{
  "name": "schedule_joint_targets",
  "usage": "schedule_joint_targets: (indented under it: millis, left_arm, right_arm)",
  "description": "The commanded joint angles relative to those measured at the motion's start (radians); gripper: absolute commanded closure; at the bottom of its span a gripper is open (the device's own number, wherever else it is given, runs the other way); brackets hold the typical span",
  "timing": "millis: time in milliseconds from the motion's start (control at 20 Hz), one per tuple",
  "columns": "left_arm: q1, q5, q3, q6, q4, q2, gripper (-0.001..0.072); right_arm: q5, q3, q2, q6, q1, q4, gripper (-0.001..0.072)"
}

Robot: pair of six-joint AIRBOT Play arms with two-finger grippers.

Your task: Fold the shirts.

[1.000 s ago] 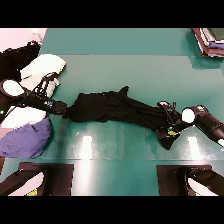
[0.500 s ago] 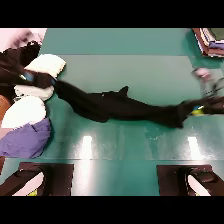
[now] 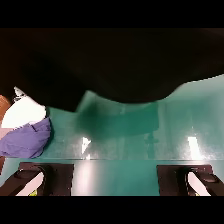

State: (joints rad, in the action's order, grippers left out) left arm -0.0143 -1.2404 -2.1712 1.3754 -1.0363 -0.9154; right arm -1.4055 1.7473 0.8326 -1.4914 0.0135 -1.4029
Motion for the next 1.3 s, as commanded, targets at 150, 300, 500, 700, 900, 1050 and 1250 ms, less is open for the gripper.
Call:
schedule_joint_targets:
  millis: [150,300,500,700,900,1050,1250]
  left_arm:
    - [0.000,0.156,-0.087,0.005,0.120,0.044,0.0685]
    - [0.000,0.125,0.080,0.047,-0.034,0.024,0.0686]
    - [0.000,0.056,0.428,0.094,-0.074,-0.121,0.0685]
    - [0.000,0.066,0.605,0.048,-0.027,-0.400,0.0684]
    - [0.000,0.256,0.607,0.031,-0.011,-0.627,0.0684]
    - [0.000,0.393,0.607,0.031,0.021,-0.713,0.0684]
    - [0.000,0.409,0.607,0.031,0.011,-0.753,0.0499]
  right_arm:
    - [-0.276,0.505,0.199,0.008,0.084,-0.004,0.0702]
    - [-0.254,0.418,0.238,0.008,0.080,-0.003,0.0703]
    - [-0.228,0.172,0.358,0.028,0.017,-0.003,0.0702]
    - [-0.164,0.109,0.601,0.055,-0.020,-0.004,0.0702]
    - [0.030,0.110,0.791,0.057,-0.053,-0.002,0.0702]
    - [0.129,0.111,0.887,0.057,-0.071,-0.002,0.0699]
    - [0.181,0.111,0.964,0.057,-0.080,0.078,0.0692]
